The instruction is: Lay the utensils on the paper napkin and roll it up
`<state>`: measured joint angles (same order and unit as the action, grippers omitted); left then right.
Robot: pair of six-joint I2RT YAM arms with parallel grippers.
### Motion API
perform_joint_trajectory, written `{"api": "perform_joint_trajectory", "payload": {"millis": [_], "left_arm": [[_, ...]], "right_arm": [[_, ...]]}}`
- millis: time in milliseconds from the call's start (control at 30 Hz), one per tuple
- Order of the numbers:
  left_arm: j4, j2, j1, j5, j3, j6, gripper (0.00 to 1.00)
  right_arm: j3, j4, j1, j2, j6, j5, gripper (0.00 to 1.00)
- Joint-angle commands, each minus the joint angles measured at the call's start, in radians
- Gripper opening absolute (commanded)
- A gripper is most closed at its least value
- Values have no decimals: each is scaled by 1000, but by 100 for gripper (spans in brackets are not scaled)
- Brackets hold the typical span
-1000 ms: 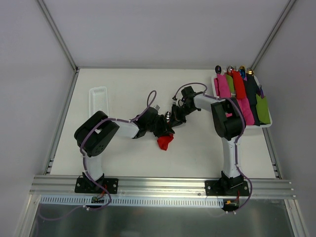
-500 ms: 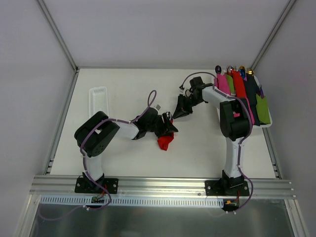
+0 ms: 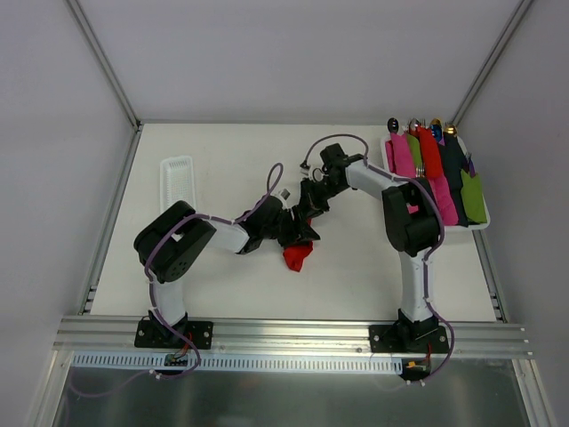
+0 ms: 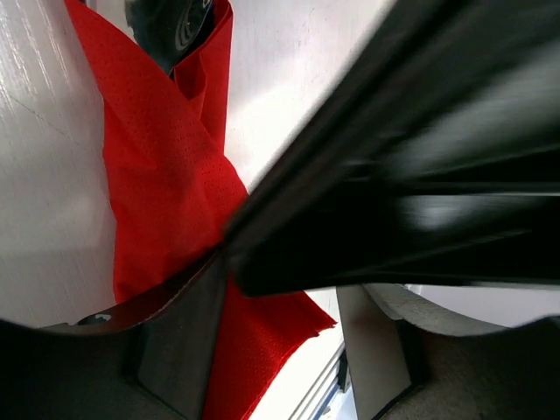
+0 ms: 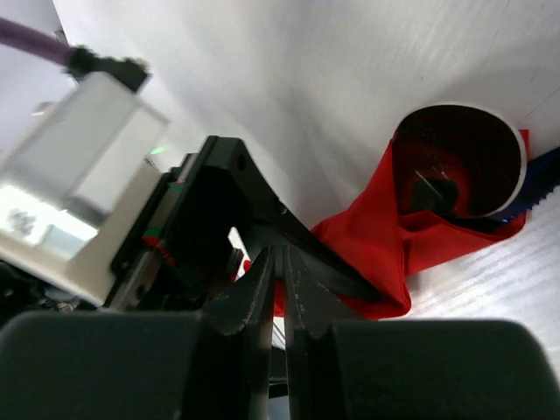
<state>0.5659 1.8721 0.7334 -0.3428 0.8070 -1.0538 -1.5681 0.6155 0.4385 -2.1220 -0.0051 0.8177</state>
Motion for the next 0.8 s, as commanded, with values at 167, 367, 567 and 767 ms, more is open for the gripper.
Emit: {"api": "perform_joint_trajectory", "payload": {"millis": [167, 367, 567, 767], "left_arm": [[-49, -1, 14, -48, -57, 81, 52], [-52, -70, 14, -78, -49, 162, 54], [-179, -208, 11, -38, -23, 294, 55], [-363, -329, -2, 1, 4, 383, 55]], "right_arm": [[42, 16, 8, -105, 2, -6, 8], [48, 43, 19, -130, -1, -80, 8], [37, 59, 23, -133, -9, -113, 8], [37, 63, 26, -135, -13, -118, 8]]}}
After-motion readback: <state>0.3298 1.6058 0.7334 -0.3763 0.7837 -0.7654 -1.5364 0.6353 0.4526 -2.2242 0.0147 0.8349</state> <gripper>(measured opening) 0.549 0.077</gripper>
